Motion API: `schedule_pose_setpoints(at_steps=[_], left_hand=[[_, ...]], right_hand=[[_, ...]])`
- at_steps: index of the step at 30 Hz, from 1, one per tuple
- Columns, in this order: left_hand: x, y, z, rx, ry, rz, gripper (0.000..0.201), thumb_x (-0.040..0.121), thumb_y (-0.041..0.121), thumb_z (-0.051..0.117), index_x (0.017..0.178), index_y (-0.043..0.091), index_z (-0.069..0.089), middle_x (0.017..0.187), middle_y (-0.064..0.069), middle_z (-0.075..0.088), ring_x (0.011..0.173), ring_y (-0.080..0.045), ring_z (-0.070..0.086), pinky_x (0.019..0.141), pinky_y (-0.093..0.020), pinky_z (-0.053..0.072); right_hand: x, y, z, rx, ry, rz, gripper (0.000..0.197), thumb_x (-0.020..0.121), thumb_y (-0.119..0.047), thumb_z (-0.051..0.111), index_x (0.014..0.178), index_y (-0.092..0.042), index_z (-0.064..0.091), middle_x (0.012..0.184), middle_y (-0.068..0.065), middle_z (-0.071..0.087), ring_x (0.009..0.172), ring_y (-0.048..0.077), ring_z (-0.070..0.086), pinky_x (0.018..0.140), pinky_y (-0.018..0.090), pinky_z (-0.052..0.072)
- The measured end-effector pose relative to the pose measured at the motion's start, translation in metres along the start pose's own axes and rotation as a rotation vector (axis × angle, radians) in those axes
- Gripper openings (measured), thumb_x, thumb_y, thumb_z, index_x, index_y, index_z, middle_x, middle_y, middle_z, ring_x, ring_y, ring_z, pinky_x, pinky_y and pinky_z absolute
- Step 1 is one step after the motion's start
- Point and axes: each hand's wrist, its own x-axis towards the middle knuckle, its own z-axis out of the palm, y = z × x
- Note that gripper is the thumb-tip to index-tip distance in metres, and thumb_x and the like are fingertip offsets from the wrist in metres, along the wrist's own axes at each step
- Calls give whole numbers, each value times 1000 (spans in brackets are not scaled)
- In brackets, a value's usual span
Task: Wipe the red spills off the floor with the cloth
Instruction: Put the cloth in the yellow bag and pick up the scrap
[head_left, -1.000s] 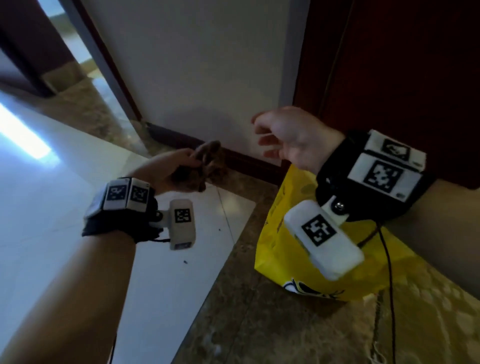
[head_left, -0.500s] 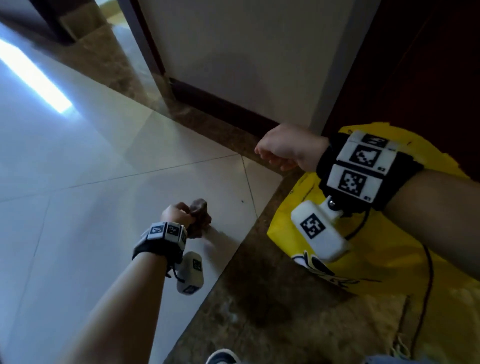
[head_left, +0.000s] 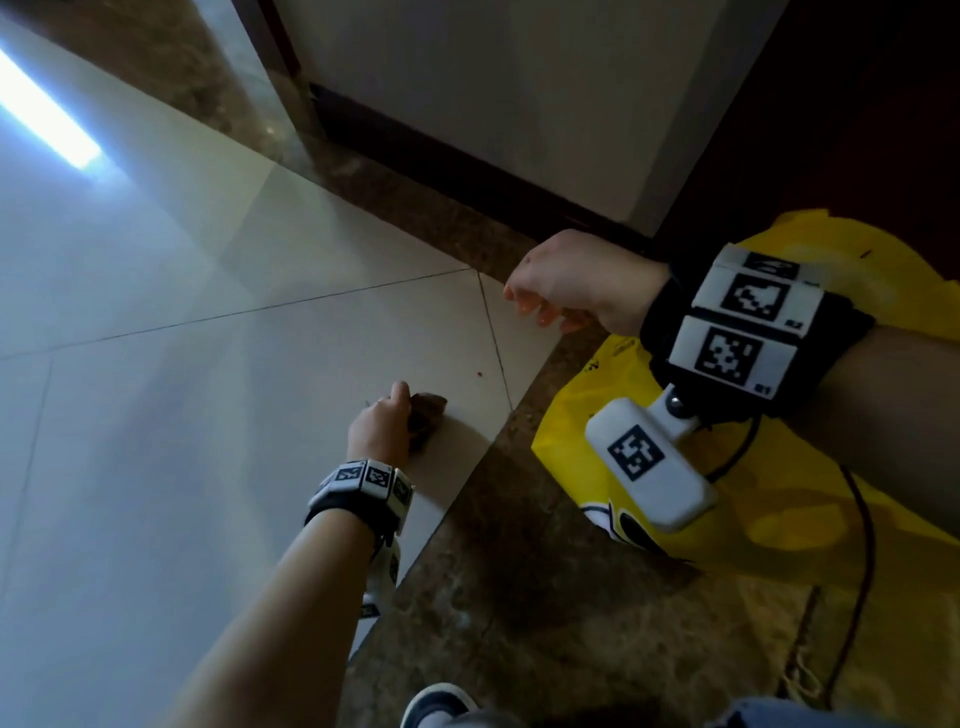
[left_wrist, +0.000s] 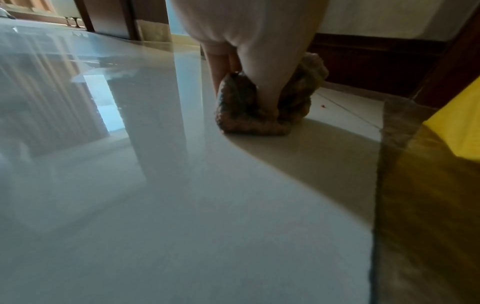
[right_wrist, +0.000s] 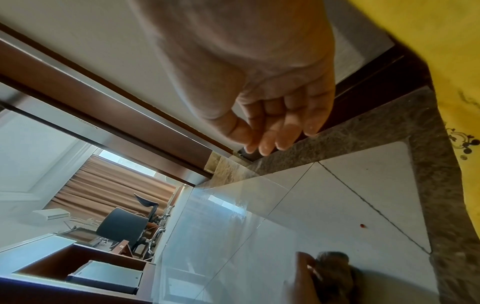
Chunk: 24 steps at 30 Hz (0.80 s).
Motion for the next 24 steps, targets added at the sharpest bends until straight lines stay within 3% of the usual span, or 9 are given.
schedule_pose_setpoints(at_steps=[5, 9, 13, 17, 21, 24], left_hand=[[9, 28, 1, -74, 68, 23, 30, 96, 15, 47, 122, 4, 39, 102, -18, 65, 91, -36, 65, 75, -41, 51], [29, 50, 2, -73, 106, 12, 28, 97, 18, 46, 119, 2, 41, 100, -17, 67, 88, -34, 67, 71, -41, 52], [40, 66, 2, -132, 115, 18, 37, 94, 28, 54, 120, 5, 42, 99, -16, 68, 86, -34, 67, 65, -37, 47], [46, 86, 7, -35, 108, 165, 41, 93, 34, 54, 124, 10, 42, 100, -7, 68, 86, -27, 68, 66, -34, 49], [44, 103, 5, 190, 75, 339, 33, 97, 14, 43, 130, 10, 37, 99, -8, 66, 85, -27, 67, 62, -30, 43], [37, 108, 1, 304, 15, 458, 39, 96, 5, 40, 134, 9, 34, 103, -9, 65, 91, -28, 66, 67, -32, 47]], right_hand=[[1, 3, -4, 13, 4, -5, 15, 91, -15, 50, 99, -12, 63, 74, -2, 57, 64, 11, 51, 57, 23, 38], [5, 7, -12, 48, 27, 12, 12, 90, -15, 50, 88, -13, 62, 71, -3, 57, 61, 11, 51, 57, 23, 39], [9, 13, -23, 89, 71, 41, 11, 90, -13, 51, 91, -12, 62, 70, -1, 56, 56, 11, 47, 56, 22, 36], [12, 19, -28, 101, 68, 68, 15, 90, -13, 50, 79, -15, 60, 67, -1, 55, 55, 11, 46, 54, 21, 34], [14, 23, -29, 98, 80, 73, 11, 89, -13, 51, 92, -13, 62, 68, -1, 57, 56, 12, 47, 54, 22, 35], [14, 23, -29, 94, 77, 76, 12, 89, -12, 51, 93, -12, 62, 69, -1, 57, 57, 12, 48, 55, 22, 36]])
